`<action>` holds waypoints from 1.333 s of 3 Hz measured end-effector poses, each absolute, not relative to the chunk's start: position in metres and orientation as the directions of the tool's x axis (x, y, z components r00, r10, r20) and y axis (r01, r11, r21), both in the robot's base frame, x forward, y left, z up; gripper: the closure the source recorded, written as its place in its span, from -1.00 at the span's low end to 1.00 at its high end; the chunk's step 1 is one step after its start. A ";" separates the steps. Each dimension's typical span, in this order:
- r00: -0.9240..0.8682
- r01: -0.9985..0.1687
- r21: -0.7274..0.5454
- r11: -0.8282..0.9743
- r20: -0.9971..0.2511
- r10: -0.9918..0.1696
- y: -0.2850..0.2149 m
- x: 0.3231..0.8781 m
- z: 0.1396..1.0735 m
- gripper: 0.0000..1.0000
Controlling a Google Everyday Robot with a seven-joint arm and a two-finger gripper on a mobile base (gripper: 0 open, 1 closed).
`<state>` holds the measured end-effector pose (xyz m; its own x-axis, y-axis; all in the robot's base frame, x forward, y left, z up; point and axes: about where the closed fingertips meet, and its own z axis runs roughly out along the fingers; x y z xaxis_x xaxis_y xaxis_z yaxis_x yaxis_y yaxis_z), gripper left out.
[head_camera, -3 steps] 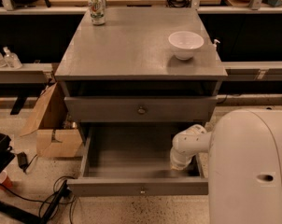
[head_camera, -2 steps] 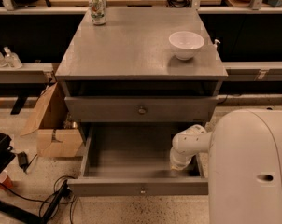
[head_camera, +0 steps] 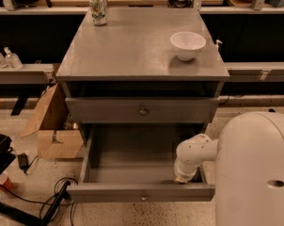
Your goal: Open middle drawer
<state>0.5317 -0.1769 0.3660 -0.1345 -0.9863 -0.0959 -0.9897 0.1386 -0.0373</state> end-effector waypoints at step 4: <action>-0.160 -0.987 0.020 0.159 -0.094 -0.983 -0.175 0.502 0.370 1.00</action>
Offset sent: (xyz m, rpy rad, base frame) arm -0.1847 0.0116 0.0183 0.0288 0.2917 -0.1127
